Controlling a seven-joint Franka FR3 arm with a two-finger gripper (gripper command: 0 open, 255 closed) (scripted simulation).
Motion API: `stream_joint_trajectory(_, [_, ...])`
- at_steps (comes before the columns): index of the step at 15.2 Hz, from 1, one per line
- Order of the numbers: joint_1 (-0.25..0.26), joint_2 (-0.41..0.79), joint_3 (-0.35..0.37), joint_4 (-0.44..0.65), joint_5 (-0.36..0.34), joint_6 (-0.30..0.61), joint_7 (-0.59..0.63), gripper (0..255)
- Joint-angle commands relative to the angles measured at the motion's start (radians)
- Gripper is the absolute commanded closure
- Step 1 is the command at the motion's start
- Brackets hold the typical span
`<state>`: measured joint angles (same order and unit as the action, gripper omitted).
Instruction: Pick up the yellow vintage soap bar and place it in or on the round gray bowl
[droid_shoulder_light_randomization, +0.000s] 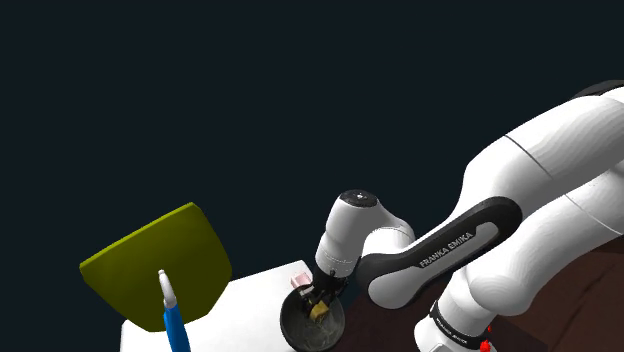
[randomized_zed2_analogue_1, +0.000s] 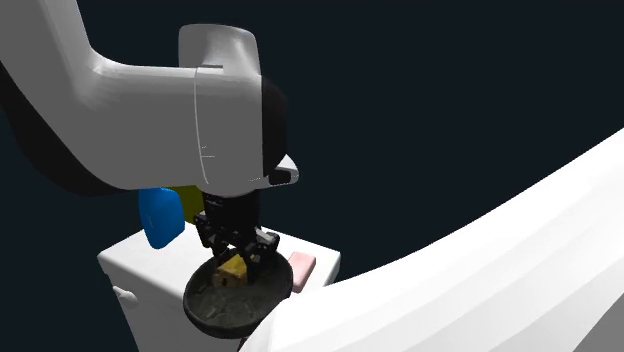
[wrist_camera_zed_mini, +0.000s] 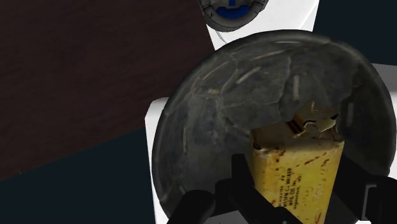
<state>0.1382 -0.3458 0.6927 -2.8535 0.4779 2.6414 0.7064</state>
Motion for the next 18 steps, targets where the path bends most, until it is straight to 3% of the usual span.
stream_joint_trajectory(1, [0.0, 0.0, 0.0, 0.0, 0.0, 0.0, 0.0, 0])
stream_joint_trajectory(6, [0.0, 0.0, 0.0, 0.0, 0.0, 0.0, 0.0, 0])
stream_joint_trajectory(10, [0.039, -0.182, -0.07, 0.025, 0.009, -0.206, -0.016, 0])
stream_joint_trajectory(18, [0.04, -0.181, -0.071, 0.024, 0.009, -0.206, -0.015, 0])
